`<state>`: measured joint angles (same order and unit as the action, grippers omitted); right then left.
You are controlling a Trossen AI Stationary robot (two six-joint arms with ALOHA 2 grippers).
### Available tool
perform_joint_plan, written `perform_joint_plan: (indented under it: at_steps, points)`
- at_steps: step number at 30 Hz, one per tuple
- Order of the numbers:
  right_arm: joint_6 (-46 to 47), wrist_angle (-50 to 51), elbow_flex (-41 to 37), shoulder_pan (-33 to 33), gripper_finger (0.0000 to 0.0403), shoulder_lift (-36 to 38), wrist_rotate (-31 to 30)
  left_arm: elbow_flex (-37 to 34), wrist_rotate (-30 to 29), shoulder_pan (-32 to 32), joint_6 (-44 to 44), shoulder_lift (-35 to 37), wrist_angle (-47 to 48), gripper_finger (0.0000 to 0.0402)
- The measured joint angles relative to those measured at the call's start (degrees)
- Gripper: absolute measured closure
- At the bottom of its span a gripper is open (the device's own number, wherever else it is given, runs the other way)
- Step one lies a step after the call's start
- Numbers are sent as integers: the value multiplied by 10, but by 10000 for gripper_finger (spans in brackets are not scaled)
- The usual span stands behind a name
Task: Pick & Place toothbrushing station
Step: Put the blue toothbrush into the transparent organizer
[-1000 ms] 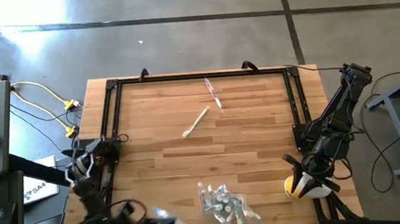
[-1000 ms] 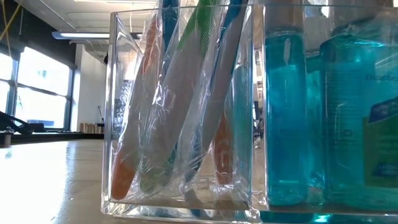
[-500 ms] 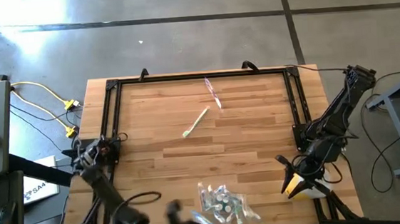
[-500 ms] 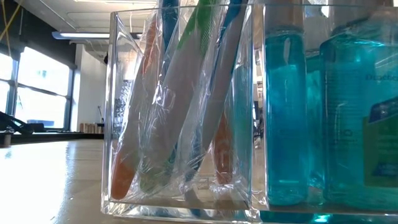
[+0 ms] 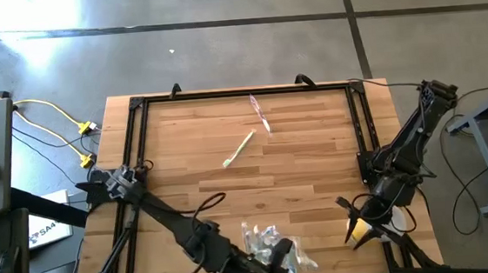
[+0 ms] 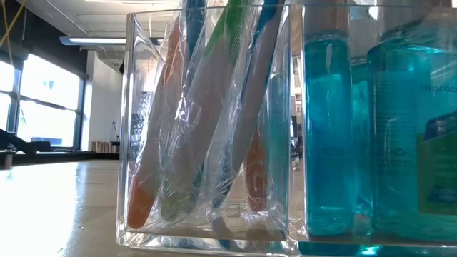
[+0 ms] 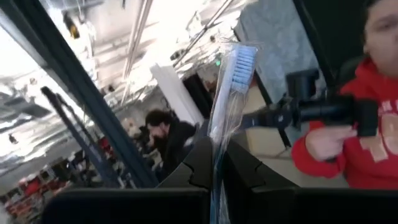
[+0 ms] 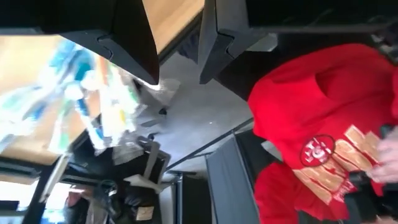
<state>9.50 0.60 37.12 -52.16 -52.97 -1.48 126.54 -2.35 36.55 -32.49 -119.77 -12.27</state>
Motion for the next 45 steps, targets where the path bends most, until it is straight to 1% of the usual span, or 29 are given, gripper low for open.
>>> perform_joint_plan:
  at_steps: [1,4,8,11,13,15,19,21,23,26,31,35,38,42,45]
  points:
    - [9,-7,0,-5,298,-5,-1,-8,-10,-4,4,0,-4,394]
    - [31,-26,0,-22,298,-26,-1,-29,-12,-9,29,2,-18,394]
    - [43,-64,0,-46,298,-62,-4,-48,-14,-3,32,2,-17,394]
    - [53,-101,0,-64,298,-92,-19,-62,-23,5,35,2,-11,394]
    - [60,-121,0,-73,298,-111,-29,-64,-57,12,44,8,24,394]
    - [70,-138,0,-81,298,-127,-38,-64,-73,14,55,15,44,394]
    - [83,-163,0,-92,298,-146,-57,-63,-79,27,58,21,57,394]
    - [89,-169,0,-97,298,-150,-70,-63,-88,38,56,21,79,394]
    - [96,-171,0,-102,298,-151,-85,-63,-101,47,42,21,98,394]
    - [102,-172,0,-103,298,-151,-104,-63,-103,61,26,23,121,394]
    - [98,-172,0,-94,298,-151,-106,-63,-103,67,21,32,196,394]
    - [73,-172,0,-76,298,-151,-106,-64,-83,53,35,62,283,394]
    - [54,-172,0,-61,298,-151,-104,-63,-57,34,54,94,337,394]
    - [53,-172,0,-38,298,-151,-101,-63,-12,5,80,130,420,394]
    - [53,-172,0,-26,298,-151,-100,-62,9,-11,111,141,476,394]
